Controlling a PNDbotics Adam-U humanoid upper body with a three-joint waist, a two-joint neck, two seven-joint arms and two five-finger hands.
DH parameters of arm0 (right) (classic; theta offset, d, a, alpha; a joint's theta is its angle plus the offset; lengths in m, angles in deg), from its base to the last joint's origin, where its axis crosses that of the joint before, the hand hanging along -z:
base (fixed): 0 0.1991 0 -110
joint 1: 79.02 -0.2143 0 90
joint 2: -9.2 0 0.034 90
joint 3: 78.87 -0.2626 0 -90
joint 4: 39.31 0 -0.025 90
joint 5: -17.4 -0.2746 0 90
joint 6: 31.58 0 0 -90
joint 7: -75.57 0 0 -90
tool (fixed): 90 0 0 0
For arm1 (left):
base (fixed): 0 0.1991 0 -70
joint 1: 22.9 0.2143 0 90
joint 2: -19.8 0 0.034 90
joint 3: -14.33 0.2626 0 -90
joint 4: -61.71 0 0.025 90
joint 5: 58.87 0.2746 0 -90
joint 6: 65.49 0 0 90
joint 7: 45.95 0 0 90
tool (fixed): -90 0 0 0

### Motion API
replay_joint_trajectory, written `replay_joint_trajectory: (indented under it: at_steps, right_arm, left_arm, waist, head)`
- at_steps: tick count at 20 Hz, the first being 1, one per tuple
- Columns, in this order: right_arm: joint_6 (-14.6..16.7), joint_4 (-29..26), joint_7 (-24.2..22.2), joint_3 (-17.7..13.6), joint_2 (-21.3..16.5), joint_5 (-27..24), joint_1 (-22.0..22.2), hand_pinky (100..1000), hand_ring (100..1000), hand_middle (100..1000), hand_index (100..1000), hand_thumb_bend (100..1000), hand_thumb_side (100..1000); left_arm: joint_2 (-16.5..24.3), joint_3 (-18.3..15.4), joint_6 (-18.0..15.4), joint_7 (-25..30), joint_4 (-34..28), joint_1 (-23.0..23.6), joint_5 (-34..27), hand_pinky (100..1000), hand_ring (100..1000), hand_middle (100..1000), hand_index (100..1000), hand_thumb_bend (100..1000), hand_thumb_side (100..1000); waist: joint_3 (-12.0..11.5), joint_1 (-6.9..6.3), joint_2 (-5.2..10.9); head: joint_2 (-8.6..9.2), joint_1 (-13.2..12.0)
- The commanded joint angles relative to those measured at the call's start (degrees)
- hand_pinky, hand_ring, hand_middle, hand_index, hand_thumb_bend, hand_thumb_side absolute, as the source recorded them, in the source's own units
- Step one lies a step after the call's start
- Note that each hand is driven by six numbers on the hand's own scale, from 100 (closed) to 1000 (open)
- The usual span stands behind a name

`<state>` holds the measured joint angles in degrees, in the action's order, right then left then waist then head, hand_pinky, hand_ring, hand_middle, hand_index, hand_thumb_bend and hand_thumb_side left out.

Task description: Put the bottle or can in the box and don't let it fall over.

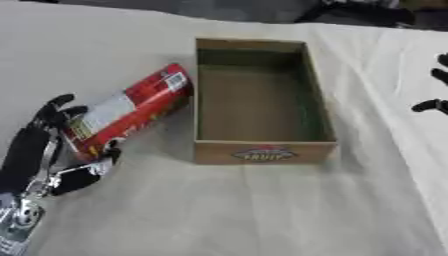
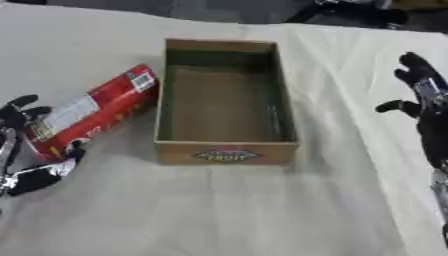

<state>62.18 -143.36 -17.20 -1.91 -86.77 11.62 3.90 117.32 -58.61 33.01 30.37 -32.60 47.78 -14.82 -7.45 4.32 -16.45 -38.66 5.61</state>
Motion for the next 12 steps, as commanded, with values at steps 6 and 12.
replay_joint_trajectory:
  at_steps: [6, 12]
  right_arm:
    - [0.1, -1.0, -0.2, -0.6, -1.2, 0.2, -0.6, 576, 1000, 1000, 976, 100, 978]
    - [0.2, -1.2, -0.3, -0.6, -1.1, 0.2, -0.7, 576, 1000, 1000, 976, 100, 970]
  left_arm:
    - [1.0, 0.9, -2.0, -0.5, 2.6, 1.0, 1.0, 413, 704, 870, 729, 495, 211]
    - [0.7, 0.7, -2.8, -1.8, 3.9, 1.1, -2.5, 344, 642, 825, 660, 449, 156]
  waist:
    - [0.2, 0.51, -0.13]
    - [0.4, 0.55, 0.04]
  head:
    - [0.52, 0.0]
    - [0.52, 0.0]
